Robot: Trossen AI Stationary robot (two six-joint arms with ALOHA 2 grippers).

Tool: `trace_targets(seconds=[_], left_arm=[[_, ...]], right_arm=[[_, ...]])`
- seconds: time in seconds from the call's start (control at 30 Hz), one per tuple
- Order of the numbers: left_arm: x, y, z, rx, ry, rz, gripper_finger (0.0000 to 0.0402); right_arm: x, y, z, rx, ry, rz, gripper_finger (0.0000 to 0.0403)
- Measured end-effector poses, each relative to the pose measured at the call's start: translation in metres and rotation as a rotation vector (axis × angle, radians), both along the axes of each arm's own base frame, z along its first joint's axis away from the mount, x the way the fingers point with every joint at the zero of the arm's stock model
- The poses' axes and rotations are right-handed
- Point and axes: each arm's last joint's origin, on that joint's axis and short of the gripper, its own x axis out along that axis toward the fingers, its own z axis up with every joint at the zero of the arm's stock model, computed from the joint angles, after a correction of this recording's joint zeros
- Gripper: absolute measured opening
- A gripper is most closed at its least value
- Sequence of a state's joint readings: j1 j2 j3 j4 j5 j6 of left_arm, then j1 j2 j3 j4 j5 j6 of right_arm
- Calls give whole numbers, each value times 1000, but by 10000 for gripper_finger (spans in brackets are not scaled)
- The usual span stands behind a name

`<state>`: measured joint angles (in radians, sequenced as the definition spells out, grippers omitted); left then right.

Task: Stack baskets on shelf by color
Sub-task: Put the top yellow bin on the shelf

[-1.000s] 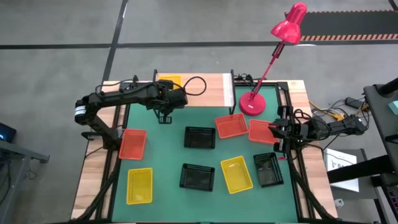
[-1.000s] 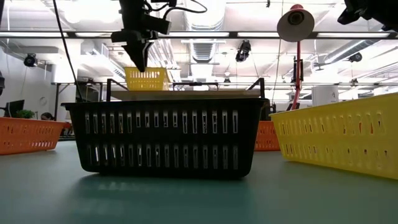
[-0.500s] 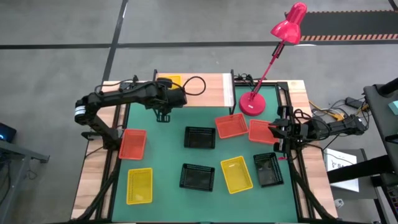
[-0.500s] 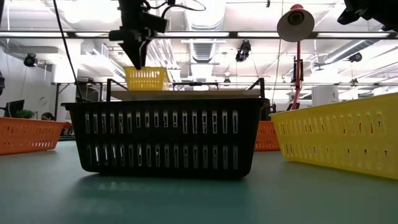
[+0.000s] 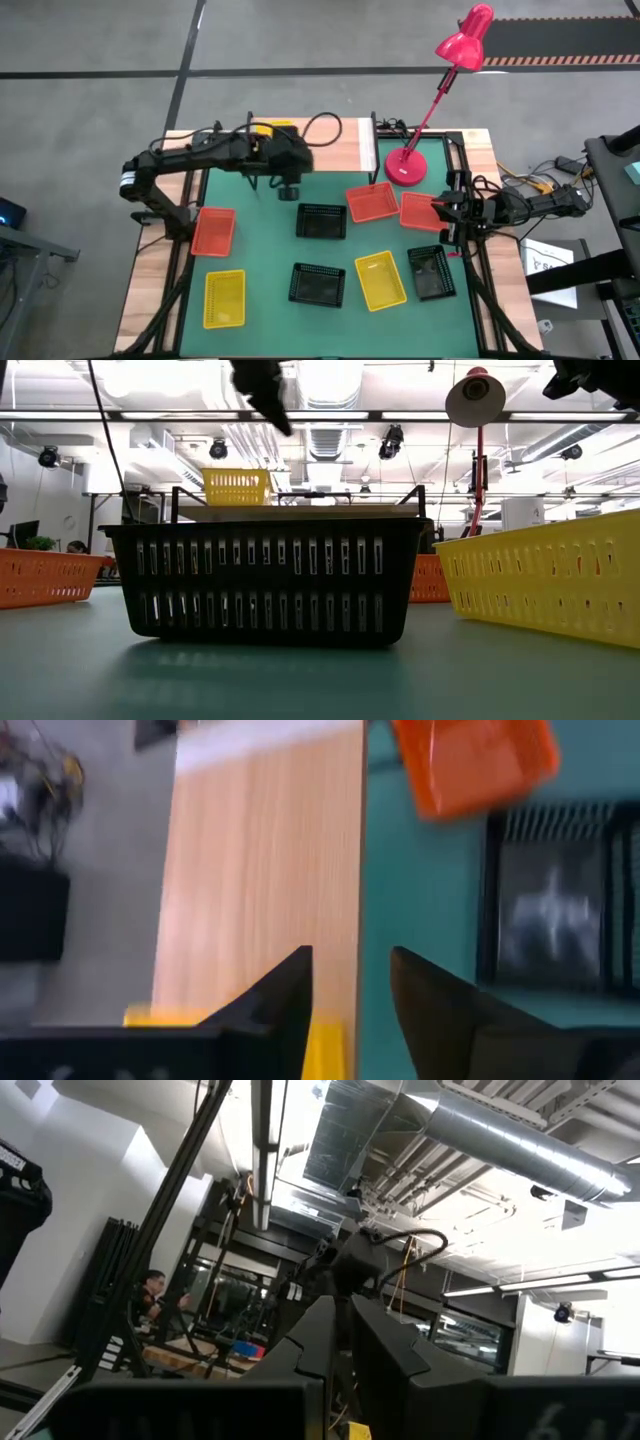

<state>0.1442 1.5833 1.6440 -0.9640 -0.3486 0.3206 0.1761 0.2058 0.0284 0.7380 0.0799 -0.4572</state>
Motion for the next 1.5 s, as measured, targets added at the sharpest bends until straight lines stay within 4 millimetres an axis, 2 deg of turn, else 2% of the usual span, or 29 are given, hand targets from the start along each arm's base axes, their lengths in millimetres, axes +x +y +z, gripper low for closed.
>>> trace_targets(seconds=[0.13, 0.3, 0.37, 0.6, 0.87, 1.1, 1.5], left_arm=[[19, 4, -15, 22, -22, 18, 69], [29, 21, -41, 110, 118, 127, 12], [29, 29, -47, 168, 183, 183, 4], [23, 44, -54, 193, 239, 269, 7], [14, 54, -47, 179, 213, 328, 7], [11, 64, -48, 175, 220, 358, 8], [4, 65, -45, 188, 281, 363, 8]], right_arm=[[0, 0, 0, 0, 0, 0, 28], [0, 0, 0, 1, 1, 0, 28], [0, 0, 0, 0, 2, 0, 28], [0, 0, 0, 0, 4, 0, 28], [0, 0, -1, -1, 7, 1, 28], [0, 0, -1, -1, 7, 1, 28], [0, 0, -1, -1, 8, 0, 28]])
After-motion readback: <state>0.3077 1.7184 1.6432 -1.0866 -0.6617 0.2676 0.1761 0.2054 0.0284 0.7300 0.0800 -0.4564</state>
